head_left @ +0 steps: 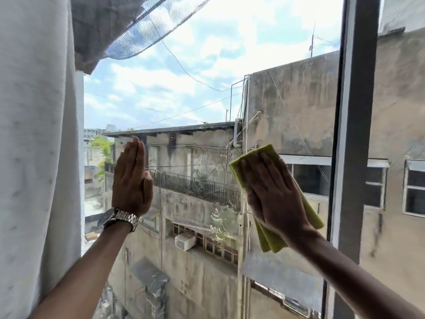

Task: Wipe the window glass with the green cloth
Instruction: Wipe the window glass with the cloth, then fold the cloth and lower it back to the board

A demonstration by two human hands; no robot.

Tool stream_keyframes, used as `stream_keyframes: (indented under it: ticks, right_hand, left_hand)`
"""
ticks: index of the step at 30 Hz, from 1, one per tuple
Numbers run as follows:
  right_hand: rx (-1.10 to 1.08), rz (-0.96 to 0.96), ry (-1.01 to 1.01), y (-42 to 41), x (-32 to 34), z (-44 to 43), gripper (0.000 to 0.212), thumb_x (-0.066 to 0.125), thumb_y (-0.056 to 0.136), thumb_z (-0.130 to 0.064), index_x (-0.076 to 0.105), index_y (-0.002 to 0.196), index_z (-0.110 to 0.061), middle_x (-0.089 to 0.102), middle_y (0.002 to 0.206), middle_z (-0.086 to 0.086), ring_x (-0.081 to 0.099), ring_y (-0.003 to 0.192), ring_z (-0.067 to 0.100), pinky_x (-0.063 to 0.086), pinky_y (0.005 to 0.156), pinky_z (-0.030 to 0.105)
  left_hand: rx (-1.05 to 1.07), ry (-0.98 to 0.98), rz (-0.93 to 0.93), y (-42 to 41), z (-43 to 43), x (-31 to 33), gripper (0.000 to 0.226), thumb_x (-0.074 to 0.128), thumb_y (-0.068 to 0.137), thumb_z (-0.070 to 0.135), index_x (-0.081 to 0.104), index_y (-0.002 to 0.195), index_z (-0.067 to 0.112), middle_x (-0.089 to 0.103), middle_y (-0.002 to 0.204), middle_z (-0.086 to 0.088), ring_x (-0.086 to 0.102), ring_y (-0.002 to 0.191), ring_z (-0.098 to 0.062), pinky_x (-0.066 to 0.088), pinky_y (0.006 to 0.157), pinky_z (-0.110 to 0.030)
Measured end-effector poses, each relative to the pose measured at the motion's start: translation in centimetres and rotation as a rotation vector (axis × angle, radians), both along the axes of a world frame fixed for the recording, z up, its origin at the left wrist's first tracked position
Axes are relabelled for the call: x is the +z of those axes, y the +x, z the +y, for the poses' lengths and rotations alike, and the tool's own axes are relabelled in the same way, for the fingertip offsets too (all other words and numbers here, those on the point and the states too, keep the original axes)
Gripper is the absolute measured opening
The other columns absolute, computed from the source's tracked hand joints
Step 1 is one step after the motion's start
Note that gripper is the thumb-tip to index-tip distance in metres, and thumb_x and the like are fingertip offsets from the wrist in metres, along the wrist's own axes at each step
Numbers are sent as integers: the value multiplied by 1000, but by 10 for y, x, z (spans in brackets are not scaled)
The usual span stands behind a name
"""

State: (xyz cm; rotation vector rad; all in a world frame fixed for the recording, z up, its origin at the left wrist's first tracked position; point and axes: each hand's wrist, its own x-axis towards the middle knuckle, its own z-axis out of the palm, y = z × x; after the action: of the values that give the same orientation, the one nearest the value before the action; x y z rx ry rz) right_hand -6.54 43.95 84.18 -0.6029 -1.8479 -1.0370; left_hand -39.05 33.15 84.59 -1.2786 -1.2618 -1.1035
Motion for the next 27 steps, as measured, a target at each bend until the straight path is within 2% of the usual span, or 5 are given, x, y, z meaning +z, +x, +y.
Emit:
stream_keyframes:
  ticks: [10,17,21,23,27]
  right_hand:
    - [48,695,-148,-77,106,-12,58,29,110,-39,17,162,-15,17,170,14,13,158,32,12,129,52]
    - [289,191,-270,-174,69,-84,60,43,104,-33,26,160,-18,24,168,9,19,156,29,20,127,50]
    - [108,1,-265,-135,107,-97,48,42,102,-12,38,150,-15,47,150,11,44,135,31,38,105,48]
    - [67,-10,-353,-119,118,-104,49,51,100,-10,36,146,-13,51,140,13,46,130,30,37,105,48]
    - [63,-17,-606,-81,105,-114,31,63,94,-10,57,124,-7,62,124,15,53,121,31,36,107,50]
  left_hand:
    - [-34,56,7,-14,11,-3,62,29,97,24,28,153,-4,26,164,-20,19,156,-26,19,129,-42]
    - [154,54,-206,18,-5,-6,48,39,102,17,43,148,2,44,152,-25,44,139,-38,31,117,-47]
    - [-323,77,-612,88,-25,-16,39,35,99,36,59,102,5,59,100,-15,51,97,-27,46,92,-55]
    - [-471,-26,-771,120,-30,-13,47,59,90,49,56,113,8,62,105,-10,56,96,-25,49,86,-43]
    - [-473,-228,-1071,141,-28,-19,49,85,75,28,65,108,0,73,97,-14,67,84,-26,59,76,-43]
